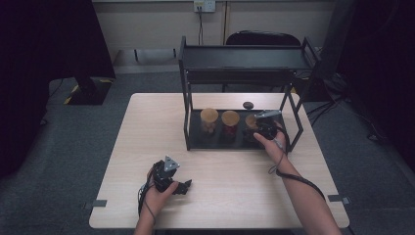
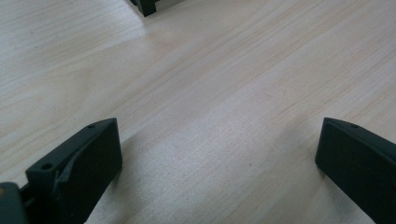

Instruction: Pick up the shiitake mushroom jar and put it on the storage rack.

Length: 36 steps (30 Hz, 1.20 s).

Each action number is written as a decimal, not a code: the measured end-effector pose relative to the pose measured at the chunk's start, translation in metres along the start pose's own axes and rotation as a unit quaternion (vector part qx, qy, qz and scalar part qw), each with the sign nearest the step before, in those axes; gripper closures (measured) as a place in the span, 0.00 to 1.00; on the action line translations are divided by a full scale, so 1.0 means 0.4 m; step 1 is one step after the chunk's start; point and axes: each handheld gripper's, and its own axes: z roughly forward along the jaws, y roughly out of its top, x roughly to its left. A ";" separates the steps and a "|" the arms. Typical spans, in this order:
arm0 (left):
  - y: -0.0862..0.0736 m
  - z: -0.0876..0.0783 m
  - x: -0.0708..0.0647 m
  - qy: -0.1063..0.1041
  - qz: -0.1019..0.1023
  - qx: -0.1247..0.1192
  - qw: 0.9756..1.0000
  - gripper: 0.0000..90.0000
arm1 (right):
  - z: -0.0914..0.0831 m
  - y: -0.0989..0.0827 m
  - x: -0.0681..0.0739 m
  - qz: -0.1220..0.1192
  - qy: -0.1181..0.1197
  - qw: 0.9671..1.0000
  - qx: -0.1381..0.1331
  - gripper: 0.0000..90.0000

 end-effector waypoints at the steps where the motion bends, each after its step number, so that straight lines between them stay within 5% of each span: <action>1: 0.000 0.000 0.000 0.000 0.000 0.000 1.000 0.00 | 0.002 0.000 0.001 -0.001 0.000 1.000 0.001 0.28; 36: 0.000 0.000 0.000 0.000 0.000 0.000 1.000 0.00 | 0.033 0.009 0.003 0.011 -0.012 1.000 -0.010 0.28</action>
